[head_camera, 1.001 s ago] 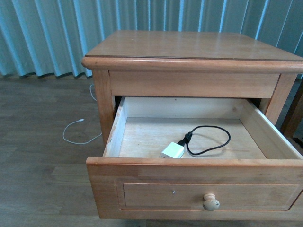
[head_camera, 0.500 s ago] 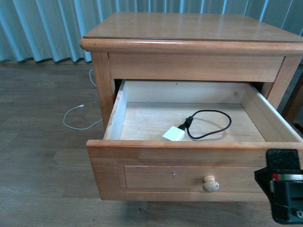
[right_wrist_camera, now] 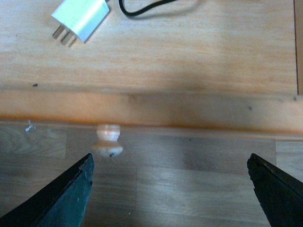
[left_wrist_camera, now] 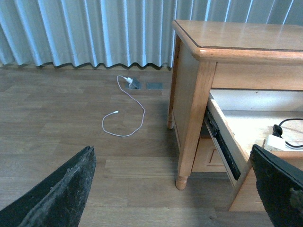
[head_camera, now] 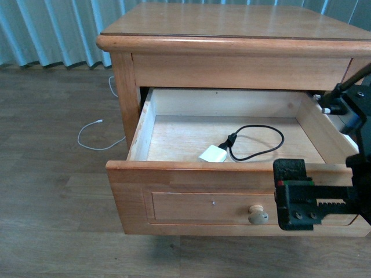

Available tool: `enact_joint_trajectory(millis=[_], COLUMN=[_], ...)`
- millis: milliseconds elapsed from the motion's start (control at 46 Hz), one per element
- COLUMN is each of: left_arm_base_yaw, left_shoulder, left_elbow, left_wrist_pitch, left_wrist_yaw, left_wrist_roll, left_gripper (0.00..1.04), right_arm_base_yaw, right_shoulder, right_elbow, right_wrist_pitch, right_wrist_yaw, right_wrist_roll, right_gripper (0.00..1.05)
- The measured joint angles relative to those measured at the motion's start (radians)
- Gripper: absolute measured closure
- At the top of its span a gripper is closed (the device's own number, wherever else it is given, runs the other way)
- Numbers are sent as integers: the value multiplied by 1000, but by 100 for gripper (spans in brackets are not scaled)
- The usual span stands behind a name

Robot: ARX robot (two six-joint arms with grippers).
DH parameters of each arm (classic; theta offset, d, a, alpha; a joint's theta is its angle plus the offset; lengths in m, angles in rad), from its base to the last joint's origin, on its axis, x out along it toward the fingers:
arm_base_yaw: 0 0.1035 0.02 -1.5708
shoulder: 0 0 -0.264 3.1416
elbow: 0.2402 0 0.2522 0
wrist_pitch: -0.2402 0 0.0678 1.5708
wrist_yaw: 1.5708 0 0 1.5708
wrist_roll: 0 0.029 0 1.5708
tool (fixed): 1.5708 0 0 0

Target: Put charger into drawer

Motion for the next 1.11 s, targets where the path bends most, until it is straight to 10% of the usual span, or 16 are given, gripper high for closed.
enact_joint_trajectory(millis=[1110], left_arm_base_yaw=[0], left_shoulder=[0], left_elbow=[0], left_wrist_pitch=[0], left_wrist_yaw=[0], left_wrist_roll=[0], left_gripper=[6], right_arm_base_yaw=[-17], right_shoulder=[596], right_elbow=[528], right_wrist_pitch=[446], right_wrist_yaw=[100], right_wrist_roll=[-37], right_gripper=[8])
